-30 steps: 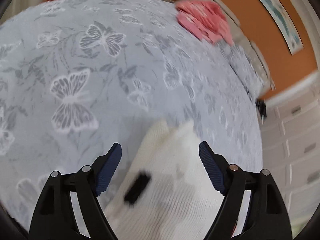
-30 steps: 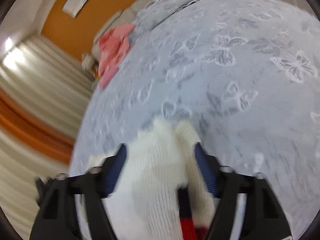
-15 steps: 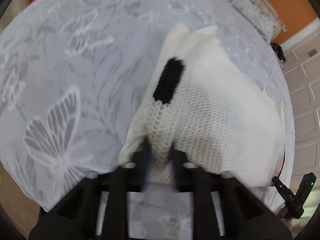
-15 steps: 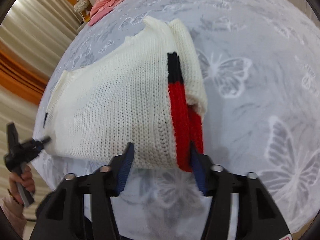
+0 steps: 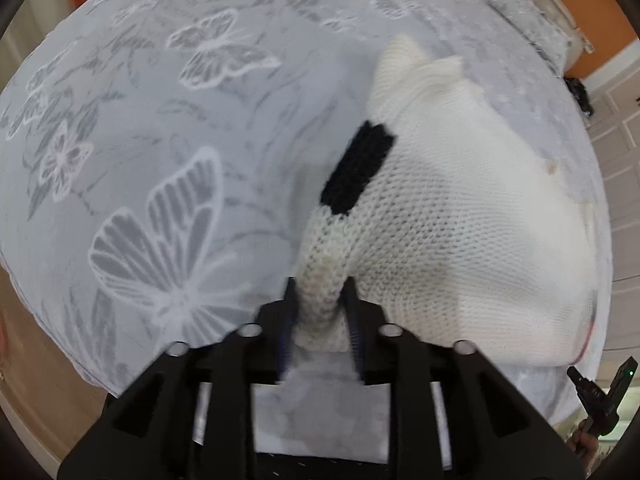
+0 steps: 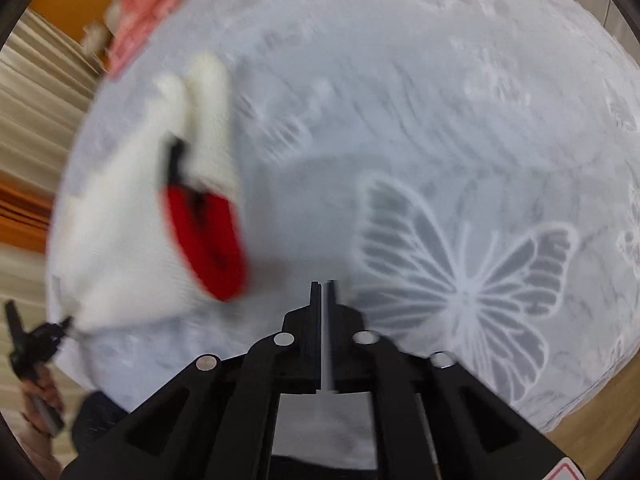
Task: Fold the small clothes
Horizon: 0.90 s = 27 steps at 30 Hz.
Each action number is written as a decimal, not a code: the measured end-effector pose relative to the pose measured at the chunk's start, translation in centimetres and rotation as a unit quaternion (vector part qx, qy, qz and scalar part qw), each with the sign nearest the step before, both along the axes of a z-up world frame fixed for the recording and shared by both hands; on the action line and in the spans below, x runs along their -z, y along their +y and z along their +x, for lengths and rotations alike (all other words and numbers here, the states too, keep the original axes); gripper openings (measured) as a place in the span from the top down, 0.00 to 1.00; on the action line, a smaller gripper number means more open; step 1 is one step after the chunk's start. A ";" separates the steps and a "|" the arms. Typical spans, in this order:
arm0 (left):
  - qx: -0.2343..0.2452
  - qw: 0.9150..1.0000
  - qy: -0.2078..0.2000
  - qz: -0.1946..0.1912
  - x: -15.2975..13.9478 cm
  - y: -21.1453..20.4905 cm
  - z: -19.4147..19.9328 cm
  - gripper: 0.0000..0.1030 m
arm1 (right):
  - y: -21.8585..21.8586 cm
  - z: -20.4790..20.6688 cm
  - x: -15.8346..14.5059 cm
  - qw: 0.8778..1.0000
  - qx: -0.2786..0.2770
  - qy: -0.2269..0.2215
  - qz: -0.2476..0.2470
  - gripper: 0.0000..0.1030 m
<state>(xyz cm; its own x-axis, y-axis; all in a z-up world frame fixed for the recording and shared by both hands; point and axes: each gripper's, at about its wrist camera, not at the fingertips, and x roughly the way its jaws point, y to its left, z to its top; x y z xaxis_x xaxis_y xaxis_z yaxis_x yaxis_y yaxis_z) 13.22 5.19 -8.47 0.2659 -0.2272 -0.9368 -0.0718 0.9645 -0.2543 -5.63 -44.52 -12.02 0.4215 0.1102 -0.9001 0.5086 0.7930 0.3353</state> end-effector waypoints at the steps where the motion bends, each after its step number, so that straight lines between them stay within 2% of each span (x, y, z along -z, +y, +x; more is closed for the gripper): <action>1: -0.001 1.000 -0.008 -0.013 -0.7 0.1 -0.1 0.55 | 0.3 0.4 -1.0 1.000 -0.007 -0.009 -0.008 0.67; 2: -0.008 0.999 -0.022 -0.030 -1.7 0.5 -0.3 0.48 | 0.7 1.1 -1.8 1.000 -0.017 -0.016 -0.015 0.40; 3: -0.017 0.998 -0.035 -0.041 -2.4 0.9 -0.5 0.36 | 1.2 2.1 -2.9 0.999 -0.030 -0.033 -0.026 0.34; 4: -0.036 0.996 -0.061 -0.059 -3.6 1.5 -0.5 0.27 | 1.6 3.2 -3.6 0.997 -0.042 -0.049 -0.033 0.31; 6: -0.060 0.992 -0.082 -0.070 -4.6 2.0 0.4 0.17 | 2.2 5.5 -3.6 0.997 -0.053 -0.055 -0.032 0.25; 9: -0.065 0.992 -0.071 -0.079 -4.3 1.5 3.6 0.17 | 2.8 9.4 -2.1 0.997 -0.065 -0.038 -0.031 0.23; 11: -0.058 0.994 -0.061 -0.067 -3.2 0.6 5.2 0.17 | 2.6 11.8 -0.6 0.997 -0.069 -0.021 -0.019 0.24; 12: -0.047 0.996 -0.050 -0.056 -2.4 -0.2 6.4 0.17 | 2.8 12.9 0.3 0.997 -0.070 -0.016 0.001 0.30; 13: -0.032 0.998 -0.034 -0.042 -1.2 -1.1 7.4 0.24 | 3.0 13.6 1.0 0.997 -0.078 -0.013 0.022 0.72; 14: -0.019 0.999 -0.017 -0.023 0.1 -1.9 7.9 0.36 | 3.2 14.0 1.3 0.997 -0.078 -0.006 0.027 0.79; 15: -0.014 1.000 -0.001 -0.013 0.6 -2.1 8.2 0.55 | 3.0 13.8 0.9 0.997 -0.069 -0.006 0.014 0.80; 16: -0.020 1.000 0.019 -0.011 1.7 -2.0 8.5 0.53 | 2.6 13.3 0.8 0.998 -0.062 -0.006 -0.002 0.81; 17: -0.037 0.999 0.018 -0.029 2.3 -1.4 8.4 0.52 | 2.2 12.7 1.1 0.999 -0.054 -0.004 -0.006 0.80; 19: -0.040 0.998 0.007 -0.042 2.6 -0.9 8.0 0.48 | 0.6 11.2 2.8 0.999 -0.032 -0.005 0.028 0.72; 21: -0.034 0.999 0.002 -0.040 2.2 -0.9 7.7 0.46 | 0.6 10.8 2.6 0.998 -0.031 -0.012 0.046 0.69; 22: -0.039 0.998 0.003 -0.044 1.8 -0.7 7.7 0.37 | 1.1 11.1 2.0 0.998 -0.041 -0.010 0.036 0.68; 23: -0.047 0.998 0.002 -0.047 1.6 -0.5 7.6 0.31 | 1.3 11.7 1.4 0.999 -0.045 -0.009 0.026 0.61; 24: -0.064 0.997 -0.005 -0.052 1.2 0.2 7.6 0.19 | 1.9 12.0 0.6 0.999 -0.050 -0.014 0.008 0.57; 25: -0.076 0.995 -0.010 -0.056 1.2 0.7 7.6 0.12 | 1.8 12.3 0.5 0.998 -0.053 -0.017 0.003 0.44; 26: -0.082 0.995 -0.008 -0.060 1.4 0.9 7.6 0.12 | 1.9 12.6 0.5 0.998 -0.053 -0.020 0.000 0.32; 27: -0.089 0.994 0.005 -0.069 2.1 1.2 7.8 0.12 | 2.0 13.1 0.9 0.999 -0.049 -0.019 0.005 0.28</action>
<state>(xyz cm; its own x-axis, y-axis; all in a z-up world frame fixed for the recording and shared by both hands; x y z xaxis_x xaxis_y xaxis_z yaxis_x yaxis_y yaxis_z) 20.97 6.42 -10.60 0.3035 -0.3039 -0.9031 -0.2411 0.8925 -0.3813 7.45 -42.54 -12.96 0.4418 0.1615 -0.8825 0.4149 0.8354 0.3606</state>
